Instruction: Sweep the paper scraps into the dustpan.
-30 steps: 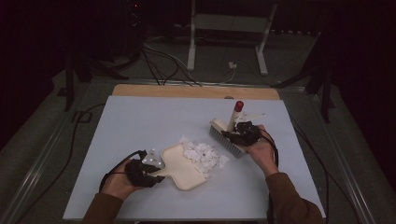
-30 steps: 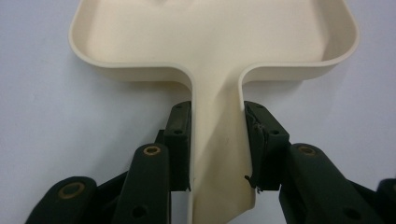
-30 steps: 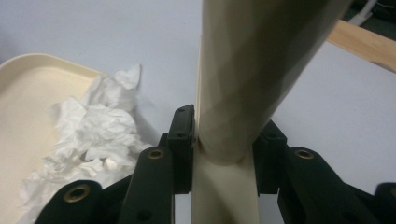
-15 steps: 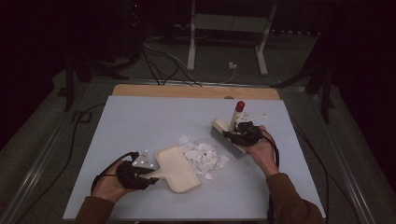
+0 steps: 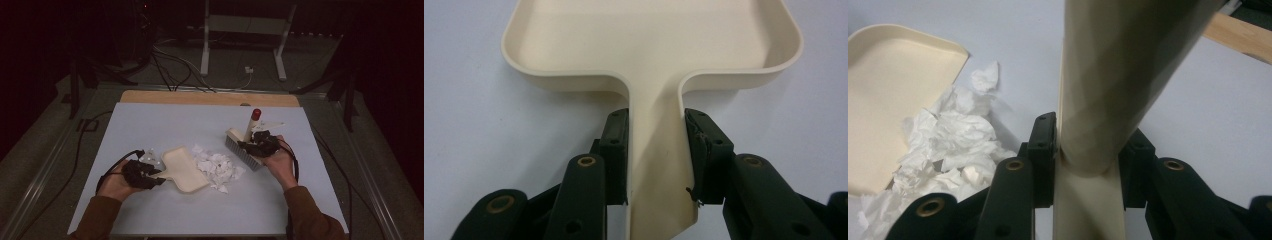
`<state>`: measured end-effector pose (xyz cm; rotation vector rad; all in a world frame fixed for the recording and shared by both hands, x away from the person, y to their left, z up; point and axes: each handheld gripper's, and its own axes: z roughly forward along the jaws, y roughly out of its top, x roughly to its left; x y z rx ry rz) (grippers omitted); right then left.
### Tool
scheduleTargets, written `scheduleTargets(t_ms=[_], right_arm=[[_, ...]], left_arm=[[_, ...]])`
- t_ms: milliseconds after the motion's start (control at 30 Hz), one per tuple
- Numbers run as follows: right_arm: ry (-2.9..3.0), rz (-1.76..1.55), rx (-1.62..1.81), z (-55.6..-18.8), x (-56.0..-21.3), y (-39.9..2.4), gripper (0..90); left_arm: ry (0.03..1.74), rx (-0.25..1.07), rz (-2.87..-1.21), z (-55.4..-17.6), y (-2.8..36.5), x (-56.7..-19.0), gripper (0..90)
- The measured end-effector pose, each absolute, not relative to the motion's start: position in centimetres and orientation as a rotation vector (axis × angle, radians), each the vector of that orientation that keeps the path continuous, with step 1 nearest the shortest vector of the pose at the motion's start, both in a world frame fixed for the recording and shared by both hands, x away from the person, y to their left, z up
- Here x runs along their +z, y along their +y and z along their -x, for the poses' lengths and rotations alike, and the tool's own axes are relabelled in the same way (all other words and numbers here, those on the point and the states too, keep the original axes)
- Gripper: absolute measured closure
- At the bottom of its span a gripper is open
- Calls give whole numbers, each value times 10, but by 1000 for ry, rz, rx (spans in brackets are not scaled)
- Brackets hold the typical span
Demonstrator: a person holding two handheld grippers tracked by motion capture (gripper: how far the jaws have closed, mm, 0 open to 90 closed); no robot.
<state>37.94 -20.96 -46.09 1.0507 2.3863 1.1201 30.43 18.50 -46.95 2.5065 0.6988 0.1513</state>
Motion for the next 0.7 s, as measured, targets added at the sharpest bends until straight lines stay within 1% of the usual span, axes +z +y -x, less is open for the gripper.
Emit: scheduleTargets(t_ms=[300, 700], right_arm=[[2382, -1066, 1122, -381, -462, -209, 666], [2391, -930, 1120, -391, -462, -166, 666]], left_arm=[[619, 114, -2569, -303, 179, -466, 662], [647, 131, -2565, -309, 178, -465, 662]])
